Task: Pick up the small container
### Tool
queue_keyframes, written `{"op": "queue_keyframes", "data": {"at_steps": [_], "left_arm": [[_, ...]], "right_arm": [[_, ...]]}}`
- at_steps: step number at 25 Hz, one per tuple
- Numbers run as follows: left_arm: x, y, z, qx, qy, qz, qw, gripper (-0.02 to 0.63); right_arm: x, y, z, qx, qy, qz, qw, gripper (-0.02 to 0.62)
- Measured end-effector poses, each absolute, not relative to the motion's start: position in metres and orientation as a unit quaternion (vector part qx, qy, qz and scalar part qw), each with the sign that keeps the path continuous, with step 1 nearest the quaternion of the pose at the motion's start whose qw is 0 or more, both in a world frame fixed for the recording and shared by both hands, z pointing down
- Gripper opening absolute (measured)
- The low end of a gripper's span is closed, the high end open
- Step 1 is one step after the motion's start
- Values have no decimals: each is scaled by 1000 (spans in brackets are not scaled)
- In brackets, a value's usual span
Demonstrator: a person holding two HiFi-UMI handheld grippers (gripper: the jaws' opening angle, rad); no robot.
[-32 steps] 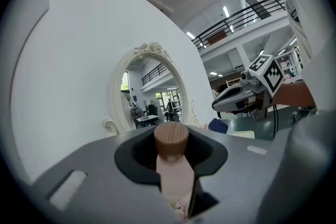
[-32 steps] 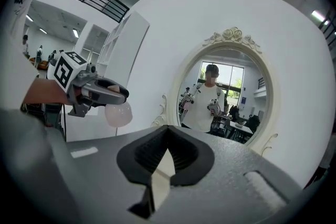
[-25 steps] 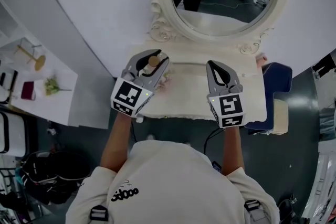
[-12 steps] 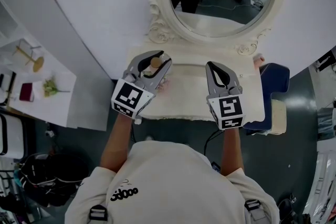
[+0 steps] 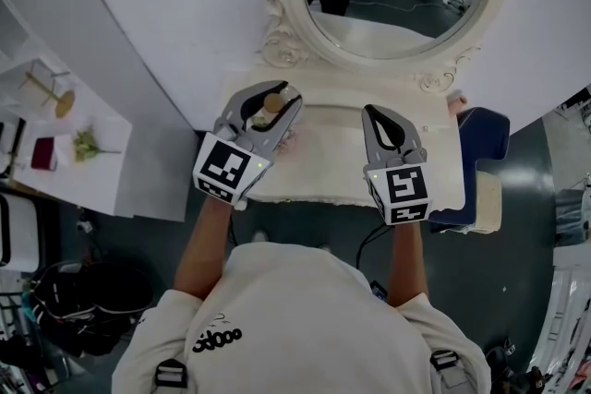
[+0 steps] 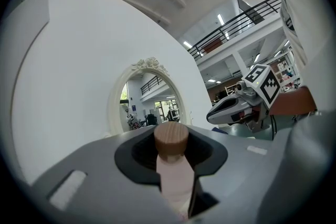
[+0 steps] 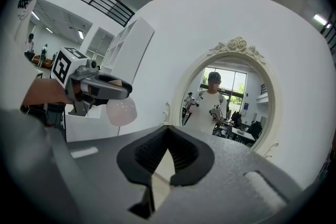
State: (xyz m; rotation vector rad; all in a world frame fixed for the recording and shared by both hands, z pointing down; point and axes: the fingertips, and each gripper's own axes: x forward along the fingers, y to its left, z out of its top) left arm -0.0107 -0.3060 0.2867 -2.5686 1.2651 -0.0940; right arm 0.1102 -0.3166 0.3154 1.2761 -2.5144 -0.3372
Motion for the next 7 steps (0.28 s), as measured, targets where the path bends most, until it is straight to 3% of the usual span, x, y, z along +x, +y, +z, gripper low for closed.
{"op": "queue_keyframes", "data": {"at_steps": [7], "left_arm": [[-19, -307, 290, -886, 443, -33, 135, 129]], "right_arm": [[103, -320, 322, 439, -879, -111, 152, 2]]}}
